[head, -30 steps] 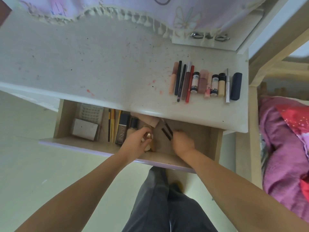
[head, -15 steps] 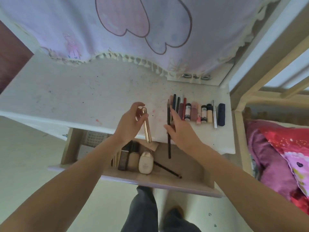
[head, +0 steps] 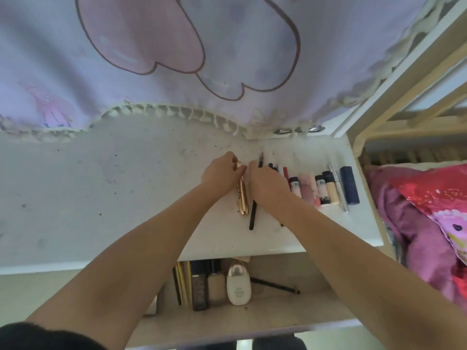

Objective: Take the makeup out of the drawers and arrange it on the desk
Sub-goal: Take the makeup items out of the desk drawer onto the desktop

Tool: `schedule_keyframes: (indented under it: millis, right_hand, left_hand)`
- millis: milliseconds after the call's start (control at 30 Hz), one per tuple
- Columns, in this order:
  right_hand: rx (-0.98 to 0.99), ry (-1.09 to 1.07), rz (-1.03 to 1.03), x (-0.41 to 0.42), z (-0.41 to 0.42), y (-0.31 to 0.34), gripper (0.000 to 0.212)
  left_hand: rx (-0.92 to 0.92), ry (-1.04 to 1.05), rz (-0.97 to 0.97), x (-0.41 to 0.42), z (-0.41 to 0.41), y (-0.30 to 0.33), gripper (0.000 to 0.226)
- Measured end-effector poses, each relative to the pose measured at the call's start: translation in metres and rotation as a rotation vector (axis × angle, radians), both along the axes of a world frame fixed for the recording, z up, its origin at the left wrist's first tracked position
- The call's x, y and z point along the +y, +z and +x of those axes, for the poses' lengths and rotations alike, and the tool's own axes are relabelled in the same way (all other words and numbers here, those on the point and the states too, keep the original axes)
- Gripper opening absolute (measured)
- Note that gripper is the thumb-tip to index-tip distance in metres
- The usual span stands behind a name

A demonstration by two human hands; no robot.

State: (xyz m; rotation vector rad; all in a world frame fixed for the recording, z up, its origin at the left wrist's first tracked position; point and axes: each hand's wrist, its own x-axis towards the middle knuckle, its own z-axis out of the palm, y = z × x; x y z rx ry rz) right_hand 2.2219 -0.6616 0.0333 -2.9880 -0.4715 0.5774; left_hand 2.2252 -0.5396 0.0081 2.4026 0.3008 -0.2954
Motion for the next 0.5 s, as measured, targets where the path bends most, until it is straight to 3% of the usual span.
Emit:
schedule_keyframes:
  millis: [200, 333, 433, 500]
  right_hand:
    - [-0.032, 0.059, 0.057, -0.016, -0.003, 0.013, 0.026]
    - [-0.141, 0.154, 0.380, -0.042, -0.047, 0.027, 0.016]
    - [0.042, 0.340, 0.535, -0.075, -0.115, 0.014, 0.018]
    - [0.218, 0.403, 0.375, -0.097, -0.150, -0.016, 0.021]
  left_hand:
    - [0.012, -0.031, 0.039, -0.011, 0.002, 0.002, 0.031]
    - [-0.024, 0.038, -0.088, -0.018, -0.026, 0.015, 0.028]
    - [-0.184, 0.051, -0.155, -0.017, -0.086, 0.016, 0.008]
    - [-0.198, -0.061, -0.154, -0.019, -0.144, 0.007, 0.004]
